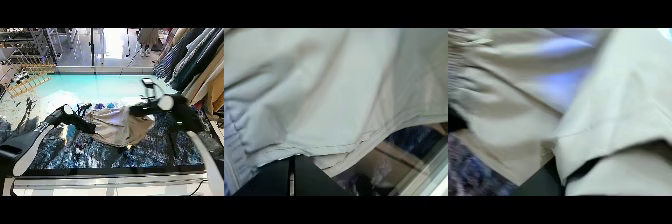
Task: Fold the clothes and pants, and hang the long-sleeved shirts on hangers.
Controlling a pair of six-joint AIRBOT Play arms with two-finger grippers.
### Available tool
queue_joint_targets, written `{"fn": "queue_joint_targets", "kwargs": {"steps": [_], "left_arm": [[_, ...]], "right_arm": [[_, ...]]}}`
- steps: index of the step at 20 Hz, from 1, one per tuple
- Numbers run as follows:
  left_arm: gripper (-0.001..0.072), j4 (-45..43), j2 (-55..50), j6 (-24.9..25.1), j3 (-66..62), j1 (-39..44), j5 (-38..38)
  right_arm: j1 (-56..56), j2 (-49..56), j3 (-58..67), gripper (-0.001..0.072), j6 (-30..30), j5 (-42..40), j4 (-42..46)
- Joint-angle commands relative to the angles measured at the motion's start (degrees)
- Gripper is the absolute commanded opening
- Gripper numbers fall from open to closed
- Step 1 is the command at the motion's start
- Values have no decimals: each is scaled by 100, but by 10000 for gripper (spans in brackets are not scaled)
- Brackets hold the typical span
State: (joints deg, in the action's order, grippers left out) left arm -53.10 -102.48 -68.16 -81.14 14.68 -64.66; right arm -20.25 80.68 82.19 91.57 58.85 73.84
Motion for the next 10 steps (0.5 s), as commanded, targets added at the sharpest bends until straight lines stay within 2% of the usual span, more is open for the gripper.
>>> {"fn": "queue_joint_targets", "kwargs": {"steps": [1,3,6,7,8,9,10], "left_arm": [[17,68,529,-50,22,-315,-251],[18,68,1113,-155,22,-844,-872],[18,72,1895,-365,24,-1637,-1563],[19,68,2111,-361,24,-1834,-1659],[19,68,2280,-358,24,-1980,-1700],[19,68,2435,-358,24,-2111,-1716],[18,68,2557,-356,24,-2225,-1731]], "right_arm": [[-1119,1106,837,9,402,-527,-63],[-1445,1853,1298,10,400,-590,-142],[-1598,2798,2022,14,334,-640,-870],[-1591,3005,2249,64,177,-629,-1176],[-1572,3115,2476,305,48,-555,-1360],[-1517,3101,2688,392,-90,-358,-1318],[-1390,3032,3012,405,-127,83,-1134]]}}
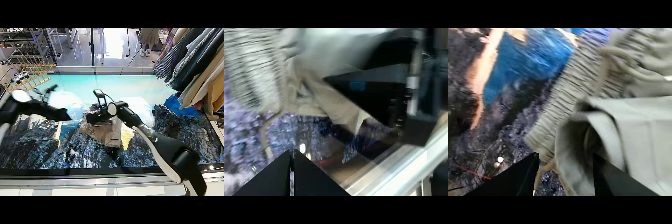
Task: Fold the clothes and pants, and hang the long-sleeved shirts on hangers.
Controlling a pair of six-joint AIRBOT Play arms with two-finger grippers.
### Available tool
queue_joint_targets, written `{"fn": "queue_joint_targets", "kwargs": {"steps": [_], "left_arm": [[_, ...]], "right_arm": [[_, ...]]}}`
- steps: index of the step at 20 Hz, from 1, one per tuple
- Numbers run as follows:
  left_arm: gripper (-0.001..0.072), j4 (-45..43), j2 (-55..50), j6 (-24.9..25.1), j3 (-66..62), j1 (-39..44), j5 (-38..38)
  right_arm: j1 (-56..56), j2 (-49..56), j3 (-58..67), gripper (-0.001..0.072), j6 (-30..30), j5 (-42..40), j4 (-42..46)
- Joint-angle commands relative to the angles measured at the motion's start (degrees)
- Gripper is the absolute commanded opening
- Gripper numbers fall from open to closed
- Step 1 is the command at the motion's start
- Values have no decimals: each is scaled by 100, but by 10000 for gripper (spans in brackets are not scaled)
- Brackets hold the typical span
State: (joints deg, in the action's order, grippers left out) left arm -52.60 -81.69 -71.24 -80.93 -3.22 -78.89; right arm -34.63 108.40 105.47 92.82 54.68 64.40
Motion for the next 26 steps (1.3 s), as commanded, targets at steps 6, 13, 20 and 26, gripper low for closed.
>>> {"fn": "queue_joint_targets", "kwargs": {"steps": [6,13,20,26], "left_arm": [[19,15,638,-28,2,-658,-509],[20,39,638,-26,4,-542,-581],[20,37,638,-28,4,-531,-616],[20,42,645,-26,2,-531,-1034]], "right_arm": [[1945,-1331,243,519,-369,2393,511],[3536,-1926,-4454,587,-2745,743,-3729],[3154,-385,-3718,573,-3163,584,-4507],[2341,297,-2605,544,-1764,564,-3650]]}}
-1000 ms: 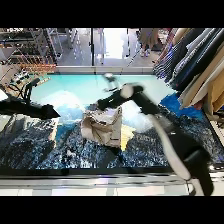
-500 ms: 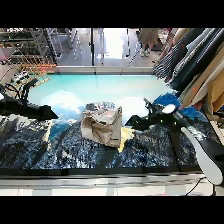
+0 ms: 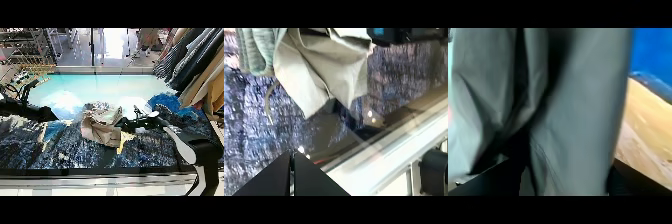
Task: Fold the clothes and pants, and hang the long-sleeved shirts on hangers.
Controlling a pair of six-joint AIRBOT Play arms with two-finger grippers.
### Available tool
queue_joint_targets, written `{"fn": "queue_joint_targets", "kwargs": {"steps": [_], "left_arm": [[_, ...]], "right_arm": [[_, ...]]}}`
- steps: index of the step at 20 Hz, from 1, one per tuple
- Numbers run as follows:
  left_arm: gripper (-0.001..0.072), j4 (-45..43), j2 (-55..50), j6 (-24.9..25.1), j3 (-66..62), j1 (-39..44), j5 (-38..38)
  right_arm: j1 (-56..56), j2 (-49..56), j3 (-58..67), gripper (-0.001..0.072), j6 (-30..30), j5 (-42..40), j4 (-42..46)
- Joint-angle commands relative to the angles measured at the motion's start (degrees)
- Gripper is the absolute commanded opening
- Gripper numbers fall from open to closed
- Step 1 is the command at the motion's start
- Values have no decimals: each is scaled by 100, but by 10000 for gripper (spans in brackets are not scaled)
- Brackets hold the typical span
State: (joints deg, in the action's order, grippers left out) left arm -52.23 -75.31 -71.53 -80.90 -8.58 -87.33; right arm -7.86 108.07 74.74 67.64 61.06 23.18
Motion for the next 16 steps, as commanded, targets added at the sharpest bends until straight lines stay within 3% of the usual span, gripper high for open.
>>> {"fn": "queue_joint_targets", "kwargs": {"steps": [1,3,5,7,12,16], "left_arm": [[20,4,7,28,0,4,-260],[20,4,7,151,0,4,-463],[20,15,20,243,0,2,-619],[20,267,42,256,0,2,-614],[20,1270,50,387,0,13,-625],[20,1305,55,389,0,13,-684]], "right_arm": [[-431,455,671,459,935,-26,531],[-551,529,1019,123,925,114,514],[-529,385,1482,27,942,640,566],[-505,-37,2164,14,1449,1049,1189],[-363,-1213,4269,13,3257,1480,3751],[396,-1733,4317,13,3480,1484,3552]]}}
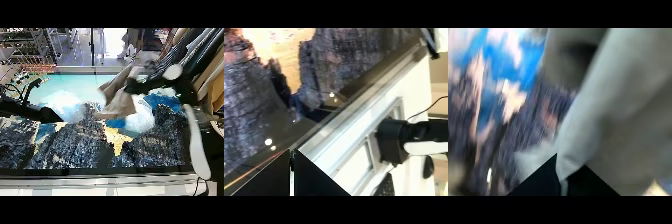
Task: Fold the clothes and pants, and hang the long-sleeved shirts on hangers.
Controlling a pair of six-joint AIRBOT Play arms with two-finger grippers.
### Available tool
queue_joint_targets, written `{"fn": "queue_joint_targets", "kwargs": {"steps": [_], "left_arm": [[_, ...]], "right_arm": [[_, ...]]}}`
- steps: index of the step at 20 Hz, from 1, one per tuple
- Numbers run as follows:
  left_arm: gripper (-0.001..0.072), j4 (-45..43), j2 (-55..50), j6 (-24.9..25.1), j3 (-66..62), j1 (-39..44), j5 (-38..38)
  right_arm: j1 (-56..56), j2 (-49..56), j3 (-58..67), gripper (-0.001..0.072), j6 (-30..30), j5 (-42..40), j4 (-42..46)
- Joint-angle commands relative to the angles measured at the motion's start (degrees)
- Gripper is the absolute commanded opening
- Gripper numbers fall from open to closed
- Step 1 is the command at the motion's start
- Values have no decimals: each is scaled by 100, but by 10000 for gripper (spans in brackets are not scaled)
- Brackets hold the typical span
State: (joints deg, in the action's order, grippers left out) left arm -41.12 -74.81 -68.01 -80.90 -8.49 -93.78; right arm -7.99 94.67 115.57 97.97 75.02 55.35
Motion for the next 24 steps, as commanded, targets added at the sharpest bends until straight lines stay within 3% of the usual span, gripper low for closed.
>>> {"fn": "queue_joint_targets", "kwargs": {"steps": [1,8,17,20,24], "left_arm": [[20,195,4,37,0,4,-46],[20,7,2,293,0,-7,-546],[20,2,0,442,0,-7,-525],[20,0,2,439,0,-7,-529],[20,2,2,437,0,-7,-551]], "right_arm": [[597,-444,175,13,439,79,380],[2664,-542,162,10,-74,208,-208],[4601,-1034,-782,9,-1014,555,221],[5191,-1657,-2293,8,-1440,568,636],[6745,-3141,-5423,7,-2181,7,638]]}}
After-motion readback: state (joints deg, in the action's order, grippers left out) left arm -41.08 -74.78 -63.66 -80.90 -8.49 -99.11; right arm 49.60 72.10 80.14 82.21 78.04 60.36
